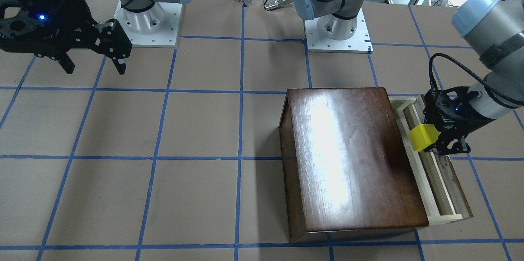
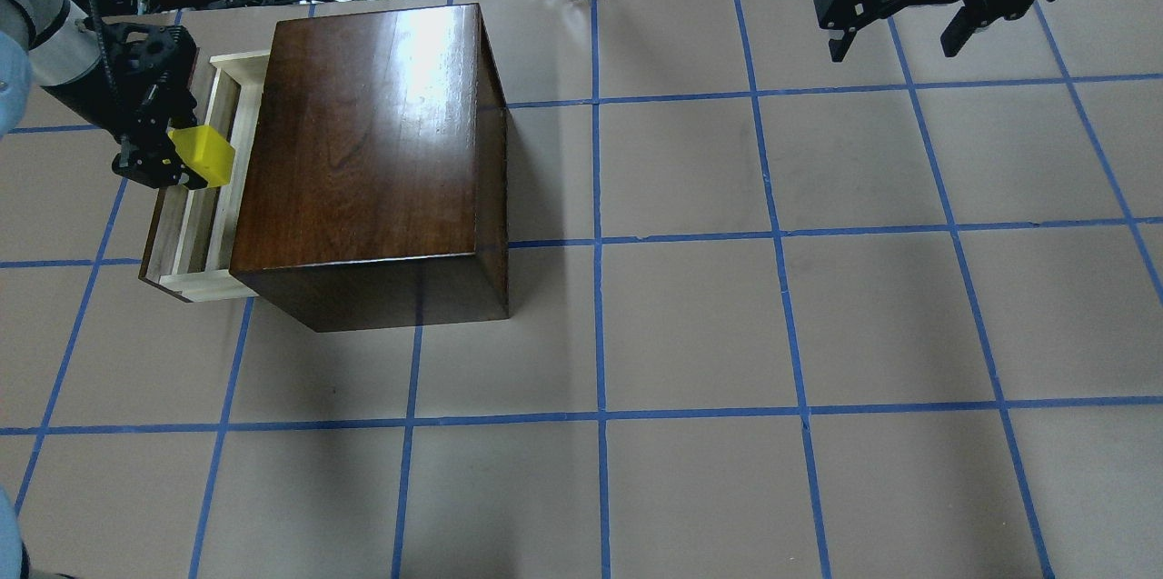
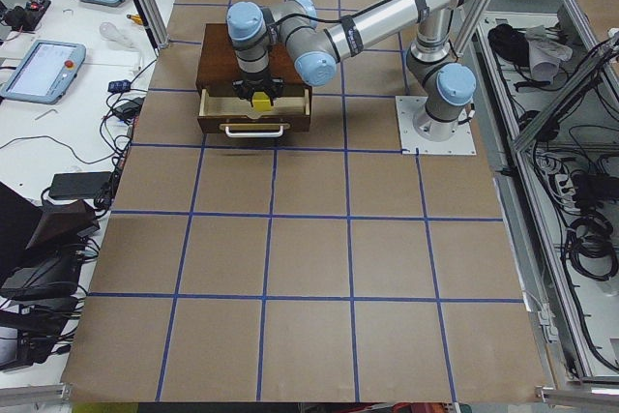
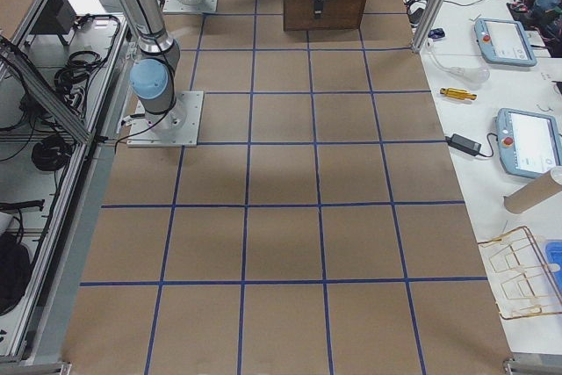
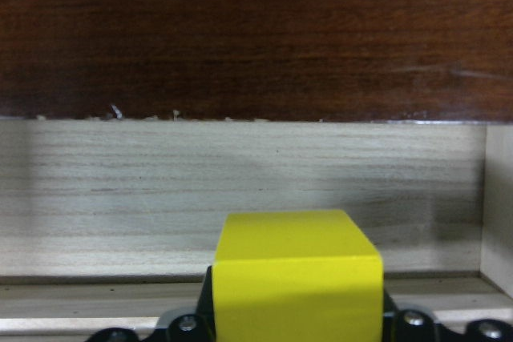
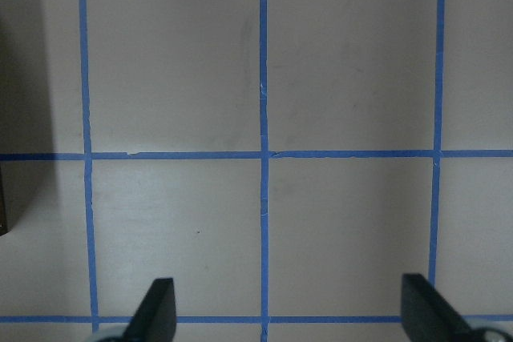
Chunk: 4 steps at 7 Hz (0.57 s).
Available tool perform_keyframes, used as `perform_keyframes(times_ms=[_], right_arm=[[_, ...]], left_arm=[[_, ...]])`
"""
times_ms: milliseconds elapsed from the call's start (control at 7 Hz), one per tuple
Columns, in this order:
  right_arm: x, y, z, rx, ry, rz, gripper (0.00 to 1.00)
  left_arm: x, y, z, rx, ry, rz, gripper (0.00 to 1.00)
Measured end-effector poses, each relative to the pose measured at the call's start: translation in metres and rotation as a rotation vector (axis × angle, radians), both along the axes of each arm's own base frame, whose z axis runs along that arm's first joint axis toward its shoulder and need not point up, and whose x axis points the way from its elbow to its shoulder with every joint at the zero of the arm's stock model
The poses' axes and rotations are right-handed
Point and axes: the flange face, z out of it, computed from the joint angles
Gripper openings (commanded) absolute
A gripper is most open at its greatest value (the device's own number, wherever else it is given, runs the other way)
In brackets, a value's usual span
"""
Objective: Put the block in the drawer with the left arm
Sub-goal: 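Carry the yellow cube with the left gripper over the open drawer, then lower the cube into the drawer and open the left gripper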
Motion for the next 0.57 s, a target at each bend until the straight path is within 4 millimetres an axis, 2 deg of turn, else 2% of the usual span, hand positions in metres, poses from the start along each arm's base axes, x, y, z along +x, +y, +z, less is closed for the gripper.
perform_keyframes(times_ms=[143,286,571], right_arm=[[-0.0001,0.0,0.0,0.0,0.0,0.0,1.0],[-0.0001,0.0001,0.0001,0.0,0.0,0.0,1.0],[0.0002,0.0,0.0,0.0,-0.001,0.0,1.0]], left_arm=[[-0.0053,-0.0017,-0.002,0.001,0.0,-0.009,0.05],[-0.0106,-0.0032,-0.0036,0.0,-0.002,-0.02,0.17],[-0.0133,-0.0058,-0.0057,-0.009,-0.006,-0.029,0.17]])
